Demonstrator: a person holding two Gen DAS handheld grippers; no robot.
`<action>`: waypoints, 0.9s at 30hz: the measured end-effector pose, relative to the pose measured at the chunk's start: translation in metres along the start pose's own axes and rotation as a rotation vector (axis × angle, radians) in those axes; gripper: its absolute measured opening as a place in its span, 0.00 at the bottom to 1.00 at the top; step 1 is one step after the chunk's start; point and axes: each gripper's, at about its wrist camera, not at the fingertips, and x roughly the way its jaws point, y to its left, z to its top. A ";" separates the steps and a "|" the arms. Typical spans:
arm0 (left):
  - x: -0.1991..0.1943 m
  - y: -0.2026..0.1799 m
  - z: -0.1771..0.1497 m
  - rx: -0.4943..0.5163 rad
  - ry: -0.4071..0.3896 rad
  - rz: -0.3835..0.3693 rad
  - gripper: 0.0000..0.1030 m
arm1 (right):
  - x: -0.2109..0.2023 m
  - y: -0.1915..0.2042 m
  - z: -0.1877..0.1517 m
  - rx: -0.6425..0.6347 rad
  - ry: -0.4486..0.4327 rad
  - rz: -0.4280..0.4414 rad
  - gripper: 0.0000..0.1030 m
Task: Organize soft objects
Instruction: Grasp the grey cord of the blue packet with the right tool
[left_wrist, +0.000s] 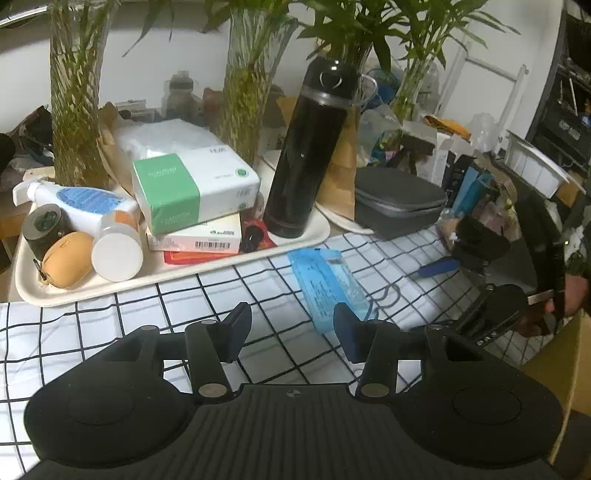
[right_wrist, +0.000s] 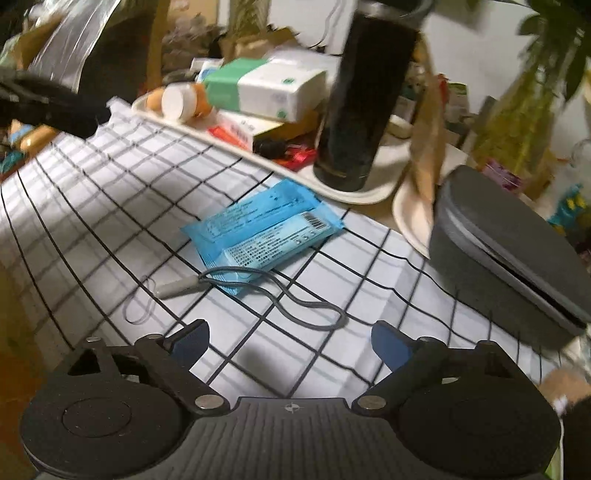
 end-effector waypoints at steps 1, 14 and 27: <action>0.001 0.000 -0.001 0.003 0.004 0.004 0.47 | 0.005 0.001 0.001 -0.012 0.007 0.004 0.88; 0.006 0.000 -0.005 0.040 0.025 0.031 0.47 | 0.041 0.014 0.017 -0.126 -0.043 0.113 0.81; 0.007 -0.002 -0.006 0.054 0.024 0.038 0.47 | 0.031 0.011 0.013 -0.060 -0.008 0.215 0.15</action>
